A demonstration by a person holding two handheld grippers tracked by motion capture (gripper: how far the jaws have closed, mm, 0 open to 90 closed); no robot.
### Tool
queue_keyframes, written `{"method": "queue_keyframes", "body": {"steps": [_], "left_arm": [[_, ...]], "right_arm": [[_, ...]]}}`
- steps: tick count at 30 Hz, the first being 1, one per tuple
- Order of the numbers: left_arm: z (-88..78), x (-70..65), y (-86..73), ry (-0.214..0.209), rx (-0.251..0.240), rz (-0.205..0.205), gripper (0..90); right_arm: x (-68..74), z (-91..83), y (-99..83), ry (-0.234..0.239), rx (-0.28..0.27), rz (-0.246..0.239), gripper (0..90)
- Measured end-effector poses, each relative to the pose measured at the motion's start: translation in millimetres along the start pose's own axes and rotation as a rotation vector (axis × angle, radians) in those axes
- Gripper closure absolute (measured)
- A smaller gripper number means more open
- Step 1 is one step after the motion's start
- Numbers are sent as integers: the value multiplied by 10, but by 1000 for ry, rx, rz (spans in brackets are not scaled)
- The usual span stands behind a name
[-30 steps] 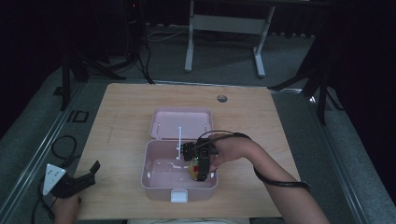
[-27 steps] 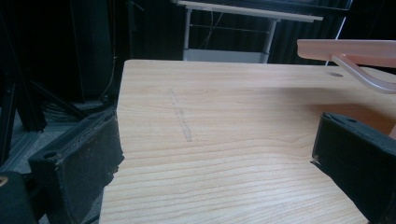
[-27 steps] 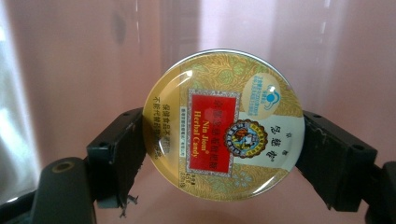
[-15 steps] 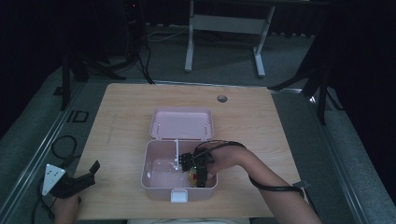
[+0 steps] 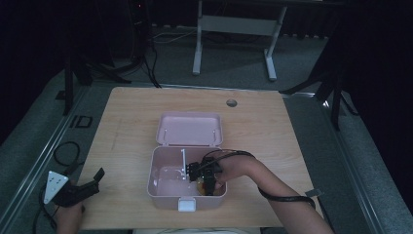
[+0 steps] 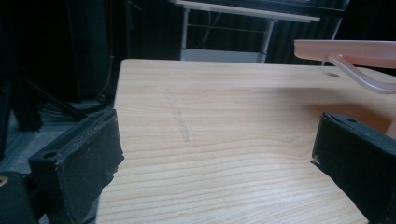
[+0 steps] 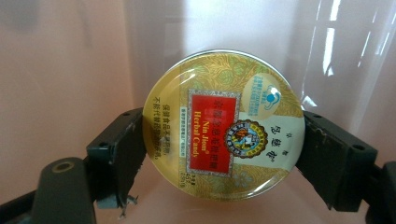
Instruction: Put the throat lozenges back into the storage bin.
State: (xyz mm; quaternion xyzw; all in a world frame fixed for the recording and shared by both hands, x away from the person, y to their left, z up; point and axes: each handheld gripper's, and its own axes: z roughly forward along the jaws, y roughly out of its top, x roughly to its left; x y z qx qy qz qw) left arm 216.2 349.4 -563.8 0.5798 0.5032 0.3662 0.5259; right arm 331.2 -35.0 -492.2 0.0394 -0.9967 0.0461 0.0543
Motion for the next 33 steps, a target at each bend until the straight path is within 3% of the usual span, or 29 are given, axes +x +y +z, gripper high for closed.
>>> {"method": "queue_keyframes", "body": {"steps": [14, 21, 26, 31, 33], "left_arm": [[-4, -5, 0, -1, -3, 4, 20], [1, -8, -1, 1, 5, 8, 20], [3, -7, -2, 4, 8, 8, 20], [3, -8, -2, 7, 7, 9, 20], [3, -9, -3, 7, 6, 8, 20]], "right_arm": [[-6, -95, -15, 15, -43, 24, 156], [7, -285, -84, 5, -92, 35, 156], [44, -528, -195, 8, -161, 28, 128], [70, -694, -281, -32, -218, 37, 129], [87, -840, -366, -46, -281, 53, 129]]}}
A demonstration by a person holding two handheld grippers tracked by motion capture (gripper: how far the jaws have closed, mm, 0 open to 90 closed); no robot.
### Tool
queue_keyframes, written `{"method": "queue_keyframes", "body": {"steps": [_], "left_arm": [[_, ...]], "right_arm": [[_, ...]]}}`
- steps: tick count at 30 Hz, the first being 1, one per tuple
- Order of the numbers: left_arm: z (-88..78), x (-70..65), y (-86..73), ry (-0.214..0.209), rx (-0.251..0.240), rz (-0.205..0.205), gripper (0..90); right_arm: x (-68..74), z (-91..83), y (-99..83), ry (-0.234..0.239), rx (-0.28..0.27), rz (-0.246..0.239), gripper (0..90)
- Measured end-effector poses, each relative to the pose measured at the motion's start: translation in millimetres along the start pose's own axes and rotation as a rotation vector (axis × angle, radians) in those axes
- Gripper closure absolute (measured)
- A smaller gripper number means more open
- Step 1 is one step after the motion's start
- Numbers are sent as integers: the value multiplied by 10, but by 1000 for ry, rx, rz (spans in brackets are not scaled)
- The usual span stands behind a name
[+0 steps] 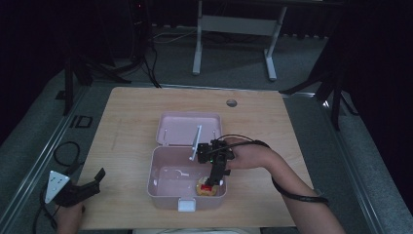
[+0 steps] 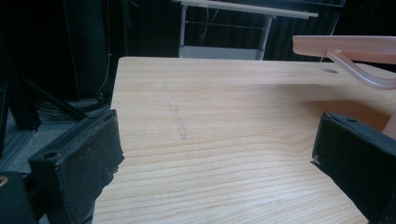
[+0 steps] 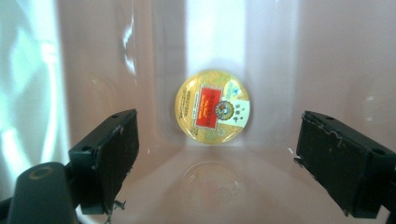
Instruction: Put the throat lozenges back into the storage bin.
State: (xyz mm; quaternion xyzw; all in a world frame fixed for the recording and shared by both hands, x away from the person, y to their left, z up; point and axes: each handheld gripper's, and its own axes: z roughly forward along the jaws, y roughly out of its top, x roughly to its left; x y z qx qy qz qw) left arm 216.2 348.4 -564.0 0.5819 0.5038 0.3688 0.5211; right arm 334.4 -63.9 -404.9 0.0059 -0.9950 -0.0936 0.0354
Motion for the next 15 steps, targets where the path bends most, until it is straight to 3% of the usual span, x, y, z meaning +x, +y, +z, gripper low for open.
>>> {"method": "queue_keyframes", "body": {"steps": [2, 5, 6, 9, 10, 11, 15], "left_arm": [[-2, 1, 0, 0, 2, 1, 20], [-1, -1, 0, 0, 1, 0, 20], [-1, -1, 0, 0, 1, 0, 20], [0, -1, 0, 0, 1, 0, 20], [0, -1, 0, 0, 1, 0, 20], [-1, -2, 0, 1, 1, 1, 20], [0, -2, 0, 1, 2, 0, 20]], "right_arm": [[-2, -59, -20, -10, -25, 1, 129], [1, -307, -148, -43, -104, 20, 129], [1, -307, -148, -43, -104, 20, 129], [-4, -502, -330, -75, -162, 49, 129], [-4, -502, -330, -75, -162, 49, 129], [-2, -555, -437, -97, -186, 59, 129], [-15, -581, -683, -124, -196, 94, 128]]}}
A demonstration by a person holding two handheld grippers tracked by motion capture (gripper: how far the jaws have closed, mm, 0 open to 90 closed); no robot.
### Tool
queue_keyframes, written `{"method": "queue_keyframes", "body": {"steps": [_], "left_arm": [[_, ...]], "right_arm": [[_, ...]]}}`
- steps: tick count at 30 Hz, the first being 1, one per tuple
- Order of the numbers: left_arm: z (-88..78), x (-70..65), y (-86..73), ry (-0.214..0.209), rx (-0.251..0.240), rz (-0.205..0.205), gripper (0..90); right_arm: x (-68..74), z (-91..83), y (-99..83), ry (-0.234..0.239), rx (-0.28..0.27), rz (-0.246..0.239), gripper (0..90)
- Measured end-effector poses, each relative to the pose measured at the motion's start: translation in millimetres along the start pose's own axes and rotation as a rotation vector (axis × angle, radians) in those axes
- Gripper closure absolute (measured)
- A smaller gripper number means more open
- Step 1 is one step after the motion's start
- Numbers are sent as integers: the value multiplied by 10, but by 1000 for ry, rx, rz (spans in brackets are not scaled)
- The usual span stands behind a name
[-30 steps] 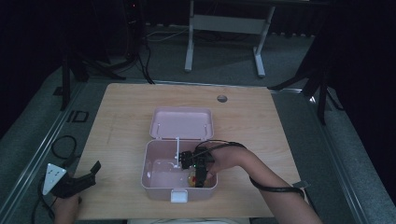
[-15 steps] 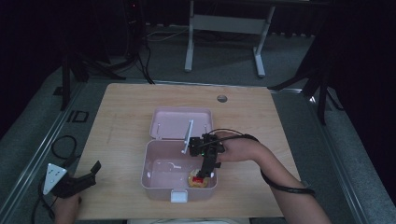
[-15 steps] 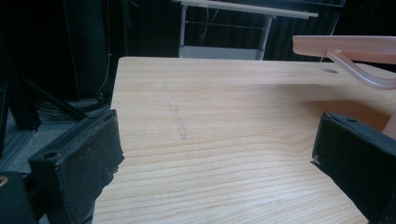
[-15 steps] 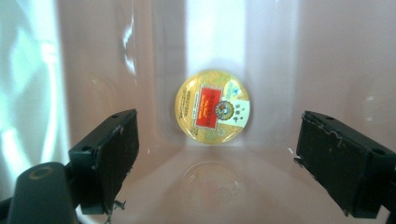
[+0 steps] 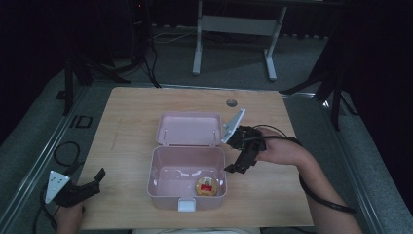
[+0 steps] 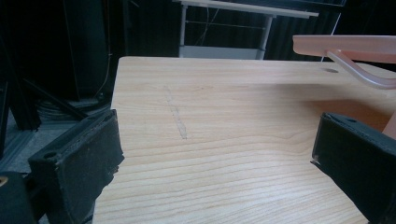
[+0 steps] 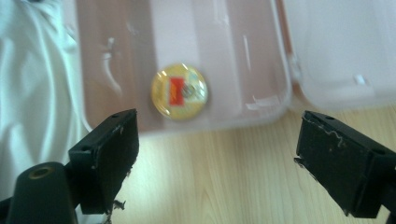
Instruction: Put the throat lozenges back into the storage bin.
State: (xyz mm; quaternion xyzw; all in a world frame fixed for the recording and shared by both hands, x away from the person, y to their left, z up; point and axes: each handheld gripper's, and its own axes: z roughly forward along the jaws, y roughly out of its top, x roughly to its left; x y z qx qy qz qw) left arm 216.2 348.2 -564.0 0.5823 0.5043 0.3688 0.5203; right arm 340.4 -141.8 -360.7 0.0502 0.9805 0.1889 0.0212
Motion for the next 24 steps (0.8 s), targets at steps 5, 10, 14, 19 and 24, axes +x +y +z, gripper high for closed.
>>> {"method": "queue_keyframes", "body": {"steps": [5, 10, 14, 19, 24], "left_arm": [[2, -1, 0, 0, 1, 1, 20], [1, -2, 0, -1, 2, 3, 20], [1, -1, 0, -1, 2, 3, 20], [0, -1, 0, -1, 2, 3, 20], [1, -1, 0, -2, 2, 2, 20]], "right_arm": [[-66, 5, -260, -21, -18, 47, 125], [-131, 190, -612, -74, -25, 89, 117], [-182, 363, -839, -123, -74, 140, 117], [-267, 560, -1077, -193, -142, 224, 117], [-405, 769, -1445, -303, -231, 370, 116]]}}
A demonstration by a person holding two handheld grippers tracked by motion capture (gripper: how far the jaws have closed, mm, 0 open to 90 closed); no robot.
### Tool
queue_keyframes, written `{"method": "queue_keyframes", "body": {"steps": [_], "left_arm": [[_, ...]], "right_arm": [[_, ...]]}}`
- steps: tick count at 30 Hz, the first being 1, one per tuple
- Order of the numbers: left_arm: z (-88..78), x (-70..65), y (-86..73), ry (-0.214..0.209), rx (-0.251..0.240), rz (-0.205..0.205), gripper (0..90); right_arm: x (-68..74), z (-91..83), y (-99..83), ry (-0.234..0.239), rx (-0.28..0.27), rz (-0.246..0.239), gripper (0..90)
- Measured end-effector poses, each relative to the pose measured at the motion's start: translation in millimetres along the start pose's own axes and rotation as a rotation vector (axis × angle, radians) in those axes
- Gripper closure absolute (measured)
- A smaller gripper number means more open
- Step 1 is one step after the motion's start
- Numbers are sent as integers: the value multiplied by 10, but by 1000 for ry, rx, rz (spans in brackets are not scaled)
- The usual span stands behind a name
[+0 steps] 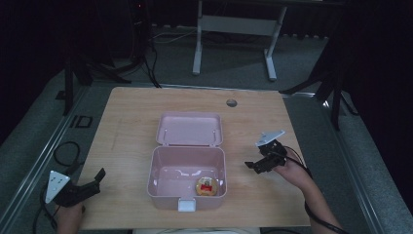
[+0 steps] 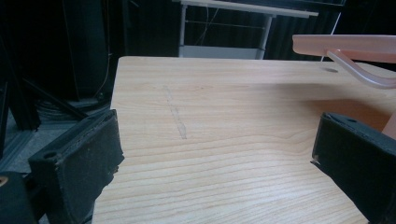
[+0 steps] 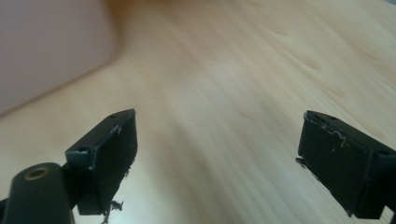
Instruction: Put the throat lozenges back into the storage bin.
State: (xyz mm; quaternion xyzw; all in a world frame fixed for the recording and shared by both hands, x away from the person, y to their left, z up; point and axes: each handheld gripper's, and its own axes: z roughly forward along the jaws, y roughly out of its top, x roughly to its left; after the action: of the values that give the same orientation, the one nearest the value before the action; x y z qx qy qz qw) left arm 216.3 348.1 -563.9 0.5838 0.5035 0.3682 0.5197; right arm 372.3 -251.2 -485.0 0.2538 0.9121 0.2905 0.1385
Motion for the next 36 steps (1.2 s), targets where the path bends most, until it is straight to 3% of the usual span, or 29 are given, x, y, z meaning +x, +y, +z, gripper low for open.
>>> {"method": "queue_keyframes", "body": {"steps": [1, 2, 3, 4, 5, 6, 8, 10, 16, 18, 21, 22, 24, 25, 26, 27, 30, 33, 36], "left_arm": [[0, 0, 0, 0, 0, 0, 20], [0, 0, 0, 0, 0, 1, 20], [0, 0, 0, 0, 0, 1, 20], [0, 0, 0, -1, 0, 0, 20], [0, 0, 0, -1, 0, 0, 20], [0, 1, 0, -2, 0, 0, 20], [0, 2, 0, -2, 0, -1, 20], [1, 1, 0, -1, 1, -1, 20], [0, -1, 0, 4, 1, 4, 20], [0, -1, 0, 6, 0, 0, 20], [0, 0, 0, 7, 0, 0, 20], [-1, 1, 0, 7, 0, 0, 20], [-1, 1, 0, 8, 0, -1, 20], [-1, 2, 0, 7, 0, -1, 20], [-1, 3, 0, 7, 0, -2, 20], [-1, 3, 0, 7, 0, -2, 20], [0, 4, 0, 7, 1, -2, 20], [0, 5, 1, 5, 1, -1, 20], [1, 5, 1, 3, 0, -1, 20]], "right_arm": [[0, 0, 0, 0, 0, 0, 116], [-67, 33, -115, -45, -38, 49, 113], [-67, 33, -115, -45, -38, 49, 113], [-123, 62, -233, -88, -74, 90, 110], [-123, 62, -233, -88, -74, 90, 110], [-165, 92, -346, -138, -97, 124, 110], [-182, 102, -400, -154, -105, 143, 110], [-229, 124, -559, -202, -130, 187, 109], [-285, 121, -781, -246, -141, 262, 110], [-310, 97, -898, -248, -167, 313, 110], [-325, 79, -967, -243, -179, 344, 110], [-320, 57, -1016, -292, -182, 366, 110], [-320, 41, -1039, -303, -183, 384, 110], [-318, 24, -1065, -330, -188, 401, 111], [-325, -11, -1122, -359, -212, 447, 110], [-325, -11, -1122, -359, -212, 447, 110], [-353, -86, -1239, -404, -280, 534, 137], [-370, -105, -1289, -393, -315, 569, 138], [-384, -96, -1288, -387, -303, 570, 138]]}}
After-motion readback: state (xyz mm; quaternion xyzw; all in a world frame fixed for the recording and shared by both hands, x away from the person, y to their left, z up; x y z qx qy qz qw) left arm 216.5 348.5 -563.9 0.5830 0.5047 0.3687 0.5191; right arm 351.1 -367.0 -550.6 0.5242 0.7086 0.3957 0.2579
